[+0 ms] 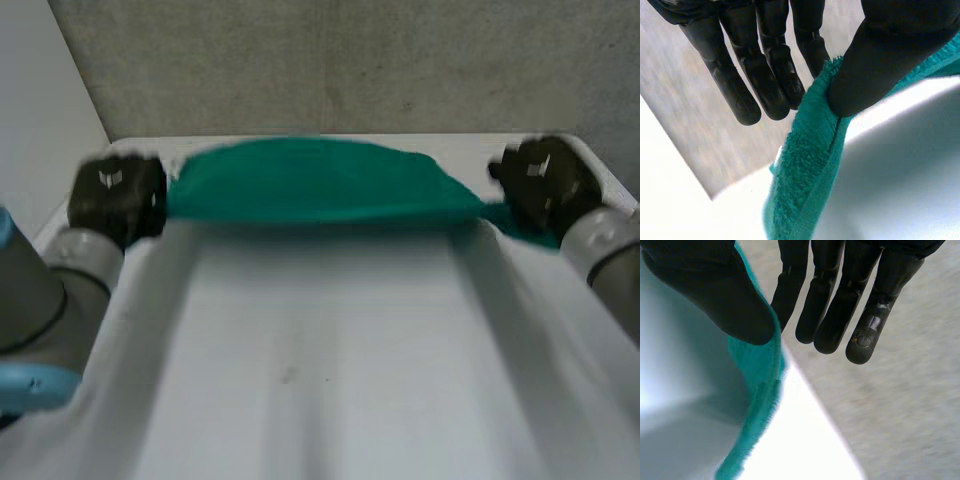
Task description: Fold the towel.
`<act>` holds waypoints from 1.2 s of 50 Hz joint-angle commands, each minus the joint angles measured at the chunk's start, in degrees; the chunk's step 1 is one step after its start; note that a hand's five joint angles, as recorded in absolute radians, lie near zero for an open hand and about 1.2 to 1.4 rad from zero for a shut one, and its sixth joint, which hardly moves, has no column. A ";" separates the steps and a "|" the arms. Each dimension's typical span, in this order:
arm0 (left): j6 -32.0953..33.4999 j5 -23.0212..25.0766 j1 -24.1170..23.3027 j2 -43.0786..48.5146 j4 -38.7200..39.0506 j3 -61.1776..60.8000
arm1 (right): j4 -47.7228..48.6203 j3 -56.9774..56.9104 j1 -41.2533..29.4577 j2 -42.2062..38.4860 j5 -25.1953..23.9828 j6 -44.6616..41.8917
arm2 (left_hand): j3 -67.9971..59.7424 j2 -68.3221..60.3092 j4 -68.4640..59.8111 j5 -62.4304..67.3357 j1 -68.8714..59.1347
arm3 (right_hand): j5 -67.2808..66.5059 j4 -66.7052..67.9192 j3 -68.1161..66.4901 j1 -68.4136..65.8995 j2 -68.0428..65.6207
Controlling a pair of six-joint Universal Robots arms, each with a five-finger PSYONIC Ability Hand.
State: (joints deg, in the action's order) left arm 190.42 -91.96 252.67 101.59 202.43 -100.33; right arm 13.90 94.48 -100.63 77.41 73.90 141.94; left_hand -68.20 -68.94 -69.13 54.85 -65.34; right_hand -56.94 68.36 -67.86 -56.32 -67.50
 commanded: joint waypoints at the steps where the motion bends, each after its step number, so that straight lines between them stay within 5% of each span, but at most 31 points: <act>1: 0.39 1.26 0.20 4.23 -1.95 -7.50 | -0.27 8.53 1.58 -4.19 -4.46 -1.40 | -11.80 -11.06 -10.87 15.15 -14.66 | -13.06 11.64 -12.14 -23.68 -12.50; 12: 0.13 1.52 0.02 3.97 -4.06 -8.30 | -1.24 8.80 4.47 -4.90 -1.39 13.44 | -11.80 -11.06 -10.87 15.15 -14.66 | -13.06 11.64 -12.14 -23.68 -12.50; 18: 0.13 1.52 0.37 3.79 -4.15 -8.21 | -3.95 7.83 7.72 -6.12 -1.30 21.08 | -11.80 -11.06 -10.87 15.15 -14.66 | 14.74 -16.15 15.65 4.11 15.29; 26: -0.14 1.52 0.46 3.88 -4.06 -7.95 | -10.02 6.33 9.84 -7.71 -1.30 20.66 | -11.80 -11.06 -10.87 15.15 -14.66 | 32.61 -34.02 33.53 21.99 33.17; 33: -0.23 1.52 0.72 4.14 -4.15 -7.42 | -11.08 6.33 11.07 -11.31 -1.65 20.31 | -11.80 -11.06 -10.87 15.15 -14.66 | 35.16 -36.57 36.08 24.54 35.71; 39: -0.23 1.52 0.81 4.32 -4.15 -7.24 | -11.26 6.95 11.16 -11.58 -1.74 18.38 | -11.80 -11.06 -10.87 15.15 -14.66 | 28.80 -30.21 29.71 18.17 29.35; 44: -0.31 1.52 1.07 4.58 -4.15 -7.16 | -10.73 6.51 11.16 -11.84 -2.44 17.67 | -11.80 -11.06 -10.87 15.15 -14.66 | -13.03 11.62 -12.12 -23.66 -12.48; 50: -0.14 1.61 1.16 5.55 -4.15 -7.24 | -10.65 6.86 10.98 -12.72 -2.27 15.13 | -9.32 -8.59 -8.39 12.67 -12.19 | -13.06 11.64 -12.14 -23.68 -12.50; 51: -0.05 1.61 1.16 6.07 -4.15 -7.24 | -10.47 7.04 11.07 -12.37 -2.18 14.86 | 6.85 7.59 7.79 -3.50 3.99 | -13.06 11.64 -12.14 -23.68 -12.50; 54: -0.05 1.61 1.25 7.39 -4.15 -7.16 | -9.86 7.21 11.16 -11.05 -2.00 14.68 | 25.29 26.02 26.22 -21.94 22.42 | -13.06 11.64 -12.14 -23.68 -12.50; 60: 0.04 1.61 1.34 9.15 -4.50 -6.89 | -8.11 8.27 11.34 -5.26 -1.91 14.68 | 30.23 30.97 31.16 -26.88 27.37 | -13.06 11.64 -12.14 -23.68 -12.50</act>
State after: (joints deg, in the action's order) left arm 190.35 -90.36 253.88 108.56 198.26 -107.49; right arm 3.98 101.70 -89.51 66.79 71.78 156.75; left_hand -37.11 -36.89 -36.73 26.60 -36.12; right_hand -56.34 68.28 -67.62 -56.32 -67.61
